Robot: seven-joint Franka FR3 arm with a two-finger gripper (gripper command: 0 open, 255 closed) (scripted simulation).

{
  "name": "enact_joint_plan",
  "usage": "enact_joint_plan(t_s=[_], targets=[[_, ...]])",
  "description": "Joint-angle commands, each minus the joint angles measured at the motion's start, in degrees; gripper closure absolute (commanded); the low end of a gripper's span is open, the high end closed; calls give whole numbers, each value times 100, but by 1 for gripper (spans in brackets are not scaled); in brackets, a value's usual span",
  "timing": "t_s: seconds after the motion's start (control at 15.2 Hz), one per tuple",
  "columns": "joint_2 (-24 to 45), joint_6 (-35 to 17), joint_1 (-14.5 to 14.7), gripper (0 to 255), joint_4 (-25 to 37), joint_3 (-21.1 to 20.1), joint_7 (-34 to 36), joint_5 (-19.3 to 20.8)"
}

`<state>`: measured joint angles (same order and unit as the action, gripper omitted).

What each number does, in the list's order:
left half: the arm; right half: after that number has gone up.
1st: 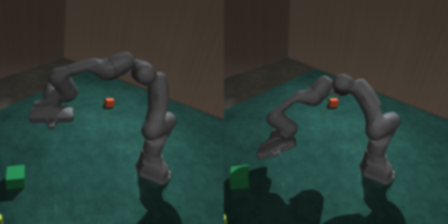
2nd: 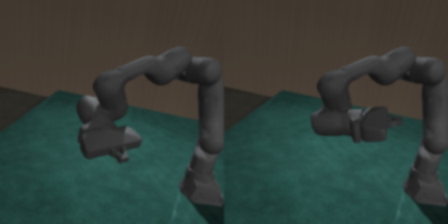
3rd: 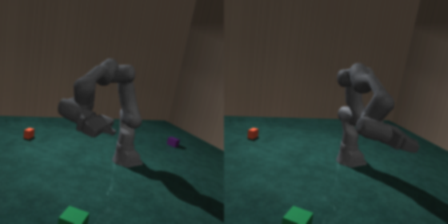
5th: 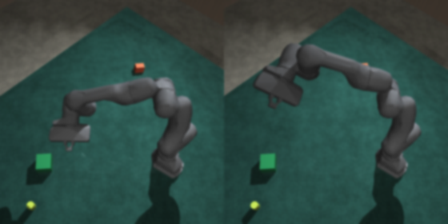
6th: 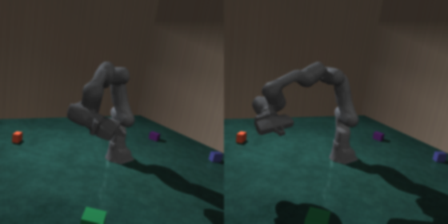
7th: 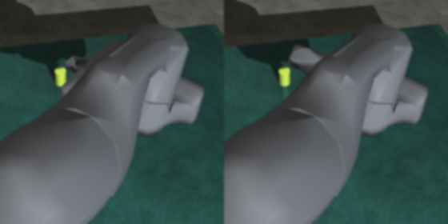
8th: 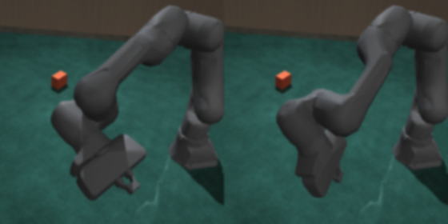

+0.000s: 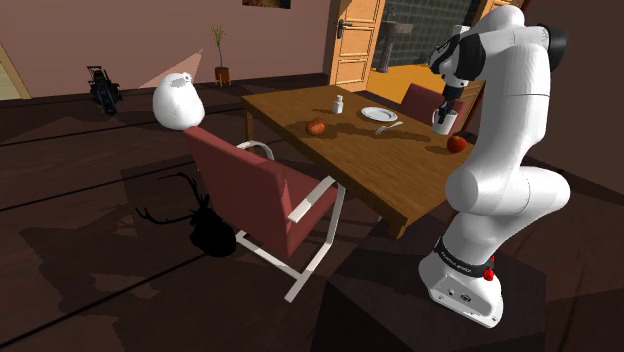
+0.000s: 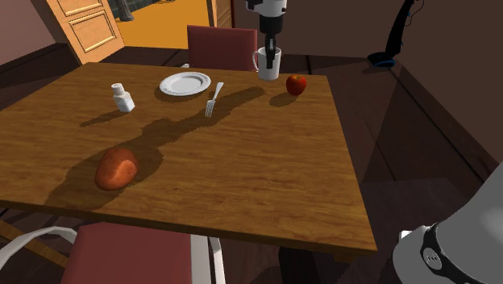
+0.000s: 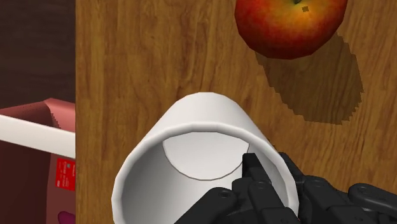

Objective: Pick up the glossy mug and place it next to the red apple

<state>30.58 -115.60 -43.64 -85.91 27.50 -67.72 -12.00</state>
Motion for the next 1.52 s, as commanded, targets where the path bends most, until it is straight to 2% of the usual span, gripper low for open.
enact_joint_plan(t_s=[0.0,0.26,0.73,0.79,1.12,1.39,1.45], targets=[[26,-134,12,255,-107,-13,-3,-17],[132,-375,1,255,-251,-48,-31,-73],[132,-375,1,255,-251,-48,-31,-73],[132,-376,1,0,-251,-48,-31,-73],[132,-375,1,0,-251,-48,-31,-73],[-143,204,52,0,76,33,57,68],[-143,204,51,0,76,32,57,68]])
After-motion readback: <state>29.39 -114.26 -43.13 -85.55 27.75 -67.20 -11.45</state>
